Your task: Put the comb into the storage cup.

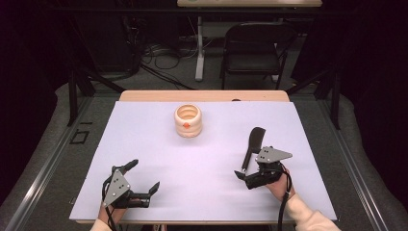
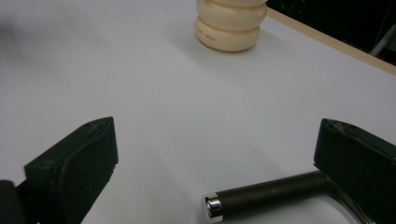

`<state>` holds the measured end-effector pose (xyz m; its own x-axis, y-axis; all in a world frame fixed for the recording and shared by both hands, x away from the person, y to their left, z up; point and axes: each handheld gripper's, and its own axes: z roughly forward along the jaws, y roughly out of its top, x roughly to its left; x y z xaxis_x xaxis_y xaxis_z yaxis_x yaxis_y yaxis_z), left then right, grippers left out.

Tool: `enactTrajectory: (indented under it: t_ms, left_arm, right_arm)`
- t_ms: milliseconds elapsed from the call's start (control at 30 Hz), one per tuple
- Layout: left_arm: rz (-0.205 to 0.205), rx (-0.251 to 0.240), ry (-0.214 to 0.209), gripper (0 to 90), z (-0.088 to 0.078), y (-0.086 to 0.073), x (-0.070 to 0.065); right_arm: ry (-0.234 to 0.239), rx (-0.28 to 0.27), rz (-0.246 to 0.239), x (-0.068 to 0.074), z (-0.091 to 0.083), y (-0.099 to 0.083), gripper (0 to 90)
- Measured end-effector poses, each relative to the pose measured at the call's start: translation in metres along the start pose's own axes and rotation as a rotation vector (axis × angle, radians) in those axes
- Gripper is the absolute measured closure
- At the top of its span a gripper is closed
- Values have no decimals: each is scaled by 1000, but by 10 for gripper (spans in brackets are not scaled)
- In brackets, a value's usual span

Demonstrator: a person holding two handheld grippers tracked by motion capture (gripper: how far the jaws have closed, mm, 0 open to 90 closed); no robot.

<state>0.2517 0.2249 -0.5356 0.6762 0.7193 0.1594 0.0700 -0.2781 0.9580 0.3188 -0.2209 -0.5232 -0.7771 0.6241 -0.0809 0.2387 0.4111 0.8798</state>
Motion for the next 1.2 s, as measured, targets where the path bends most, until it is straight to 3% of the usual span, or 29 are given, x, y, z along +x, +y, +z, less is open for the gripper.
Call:
enactTrajectory:
  t_ms: [900, 1067, 1133, 1167, 1200]
  left_arm:
    - [-1, -4, 1, 1, 0, 0, 0]
    - [-4, -3, 1, 1, 0, 0, 0]
    - [-4, -3, 1, 1, 0, 0, 0]
    - [-2, -3, 0, 1, 0, 0, 0]
    - [-3, -4, 0, 1, 0, 0, 0]
  right_arm:
    - [19, 74, 24, -10, 23, 3, 9]
    - [18, 101, 18, -11, 28, 3, 171]
    - [17, 106, 21, -11, 29, 3, 196]
    - [16, 119, 18, -11, 30, 2, 351]
    - [15, 124, 13, -11, 32, 2, 396]
